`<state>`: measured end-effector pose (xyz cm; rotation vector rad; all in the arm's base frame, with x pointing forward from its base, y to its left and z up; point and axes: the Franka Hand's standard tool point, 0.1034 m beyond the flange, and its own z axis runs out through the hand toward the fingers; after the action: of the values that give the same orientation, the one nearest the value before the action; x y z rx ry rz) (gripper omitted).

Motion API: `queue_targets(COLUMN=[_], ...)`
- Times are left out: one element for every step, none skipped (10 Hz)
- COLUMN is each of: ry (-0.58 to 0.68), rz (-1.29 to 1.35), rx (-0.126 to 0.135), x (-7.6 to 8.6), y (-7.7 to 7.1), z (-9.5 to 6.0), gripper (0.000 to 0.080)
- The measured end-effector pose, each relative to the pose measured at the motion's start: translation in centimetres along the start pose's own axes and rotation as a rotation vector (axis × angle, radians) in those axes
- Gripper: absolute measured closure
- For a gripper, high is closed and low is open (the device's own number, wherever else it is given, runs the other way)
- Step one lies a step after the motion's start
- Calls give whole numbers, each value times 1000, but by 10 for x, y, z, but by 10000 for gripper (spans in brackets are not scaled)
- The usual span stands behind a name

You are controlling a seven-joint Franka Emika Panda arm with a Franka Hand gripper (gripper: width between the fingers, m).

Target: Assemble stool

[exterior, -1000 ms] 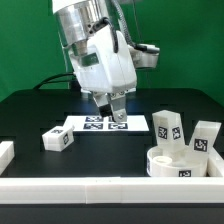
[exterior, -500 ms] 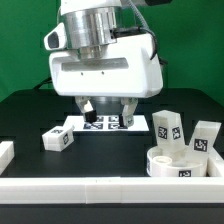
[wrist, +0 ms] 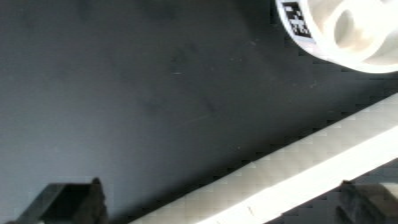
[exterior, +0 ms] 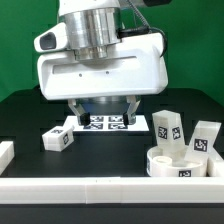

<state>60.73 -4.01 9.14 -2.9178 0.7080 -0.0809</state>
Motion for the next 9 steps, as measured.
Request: queue_targets(ry=[-5, -7, -7, -10, -10, -11, -11, -11, -12], rz=[-8, 5, 14, 36, 34, 30, 31, 31, 30], rx=[-11, -23, -34, -44, -43, -43, -43, -43, -45], x=[0, 3, 7, 9, 9, 9, 9, 9, 8], y=[20, 41, 61, 77, 74, 73, 73, 73, 76], z=[1, -1, 0, 2, 3, 3, 3, 3, 4], gripper=[151, 151, 151, 151, 151, 151, 151, 151, 151])
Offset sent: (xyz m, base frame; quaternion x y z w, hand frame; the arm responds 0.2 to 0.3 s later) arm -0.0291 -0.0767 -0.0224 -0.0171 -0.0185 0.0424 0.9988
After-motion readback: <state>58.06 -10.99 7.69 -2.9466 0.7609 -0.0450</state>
